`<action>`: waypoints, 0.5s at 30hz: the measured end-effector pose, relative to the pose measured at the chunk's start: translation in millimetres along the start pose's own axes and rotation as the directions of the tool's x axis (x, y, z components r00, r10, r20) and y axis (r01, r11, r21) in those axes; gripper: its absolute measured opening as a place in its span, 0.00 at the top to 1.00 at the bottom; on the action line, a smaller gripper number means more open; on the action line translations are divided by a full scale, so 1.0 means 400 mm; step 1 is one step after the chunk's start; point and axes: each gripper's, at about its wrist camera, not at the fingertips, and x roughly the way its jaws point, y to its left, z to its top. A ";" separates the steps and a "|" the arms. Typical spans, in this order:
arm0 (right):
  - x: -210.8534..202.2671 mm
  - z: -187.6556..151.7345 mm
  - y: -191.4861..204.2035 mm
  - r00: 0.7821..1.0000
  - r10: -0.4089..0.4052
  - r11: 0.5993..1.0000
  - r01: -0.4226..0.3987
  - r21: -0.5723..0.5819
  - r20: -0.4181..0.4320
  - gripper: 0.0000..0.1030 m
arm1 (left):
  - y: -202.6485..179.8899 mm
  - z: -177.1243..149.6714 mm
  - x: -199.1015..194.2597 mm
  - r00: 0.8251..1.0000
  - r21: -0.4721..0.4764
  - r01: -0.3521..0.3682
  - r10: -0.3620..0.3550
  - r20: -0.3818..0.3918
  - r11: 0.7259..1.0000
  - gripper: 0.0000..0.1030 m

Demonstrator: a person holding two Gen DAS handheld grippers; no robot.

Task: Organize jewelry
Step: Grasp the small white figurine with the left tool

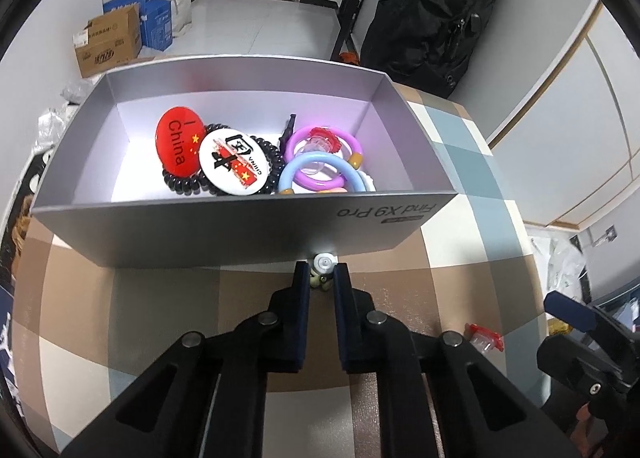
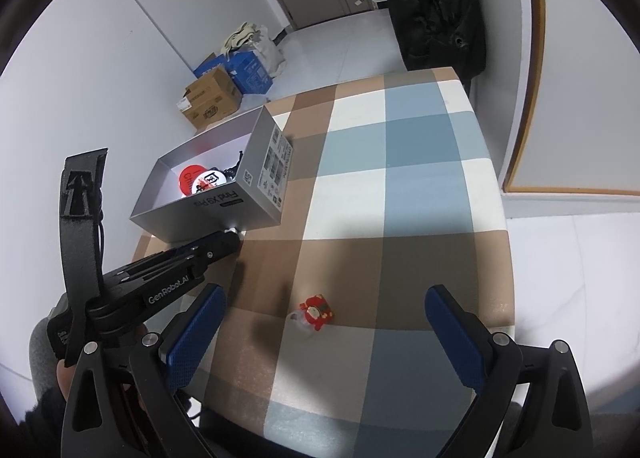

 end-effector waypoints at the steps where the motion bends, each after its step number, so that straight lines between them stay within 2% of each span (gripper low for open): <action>1: 0.000 0.000 -0.001 1.000 0.000 1.000 0.000 0.001 0.000 0.02 | 0.003 -0.001 -0.001 1.000 -0.004 0.004 -0.004 0.000 1.000 0.95; 11: 0.010 -0.009 0.000 1.000 -0.014 1.000 0.013 -0.010 -0.019 0.02 | 0.001 -0.007 -0.018 1.000 0.000 0.013 -0.013 0.011 1.000 0.97; 15: 0.012 -0.014 -0.003 1.000 -0.018 1.000 0.018 -0.009 -0.023 0.02 | 0.010 -0.004 -0.024 1.000 -0.031 0.021 -0.020 0.020 0.999 0.97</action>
